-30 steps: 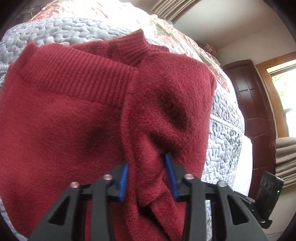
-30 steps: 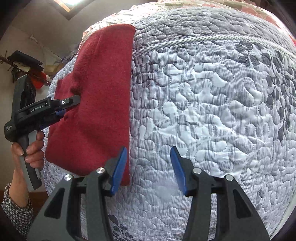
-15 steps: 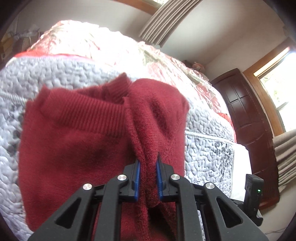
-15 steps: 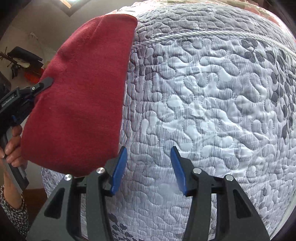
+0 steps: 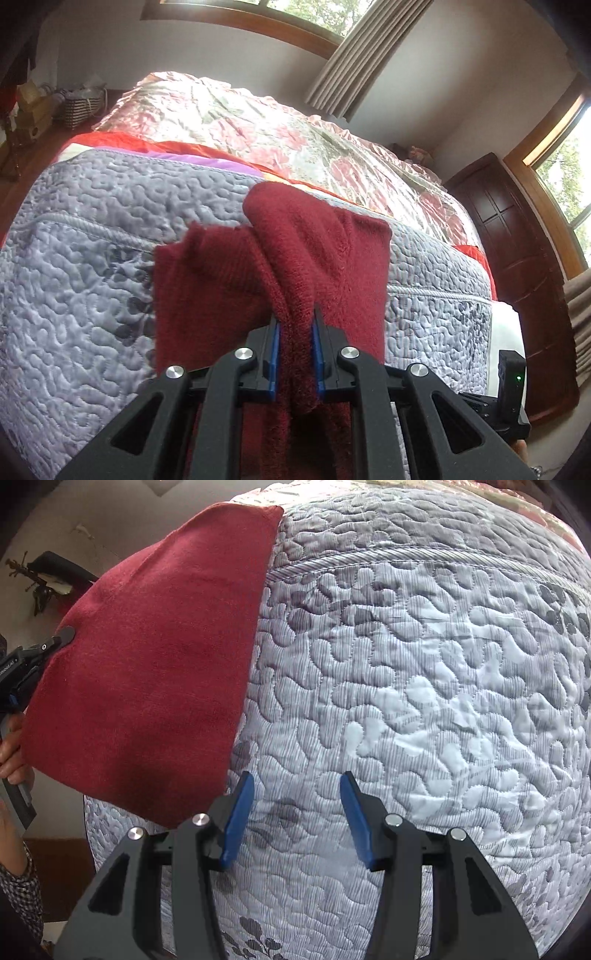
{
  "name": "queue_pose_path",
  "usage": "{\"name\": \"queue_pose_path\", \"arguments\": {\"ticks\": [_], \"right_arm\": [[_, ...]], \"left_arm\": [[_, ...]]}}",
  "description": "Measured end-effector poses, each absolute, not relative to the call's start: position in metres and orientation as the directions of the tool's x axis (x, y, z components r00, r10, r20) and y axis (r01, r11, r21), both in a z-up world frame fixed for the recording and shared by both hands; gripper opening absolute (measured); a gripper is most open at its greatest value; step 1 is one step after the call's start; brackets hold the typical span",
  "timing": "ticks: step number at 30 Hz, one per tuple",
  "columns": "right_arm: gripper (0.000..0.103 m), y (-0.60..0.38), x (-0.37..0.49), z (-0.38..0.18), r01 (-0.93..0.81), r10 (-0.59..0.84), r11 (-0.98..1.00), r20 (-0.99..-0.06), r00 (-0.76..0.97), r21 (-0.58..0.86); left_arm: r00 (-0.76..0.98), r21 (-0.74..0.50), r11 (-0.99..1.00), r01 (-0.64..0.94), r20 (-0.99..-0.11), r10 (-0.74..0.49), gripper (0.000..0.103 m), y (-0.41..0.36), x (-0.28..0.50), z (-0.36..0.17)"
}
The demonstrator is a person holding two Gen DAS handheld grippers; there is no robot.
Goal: Fold small clothes
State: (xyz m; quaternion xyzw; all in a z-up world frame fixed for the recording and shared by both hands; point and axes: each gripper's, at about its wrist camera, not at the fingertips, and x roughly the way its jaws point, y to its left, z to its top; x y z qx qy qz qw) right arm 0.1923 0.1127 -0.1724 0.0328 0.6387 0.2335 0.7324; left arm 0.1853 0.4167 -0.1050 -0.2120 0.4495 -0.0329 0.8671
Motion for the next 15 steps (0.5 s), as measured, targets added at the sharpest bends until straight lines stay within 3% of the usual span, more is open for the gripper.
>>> {"name": "queue_pose_path", "arguments": {"ticks": [15], "right_arm": [[0.049,0.166,0.176,-0.18,-0.369,0.383,0.862,-0.923,0.028,0.346]], "left_arm": [[0.452,-0.292,0.921,-0.258,-0.879,-0.152,0.016,0.455,0.178,-0.201]]}}
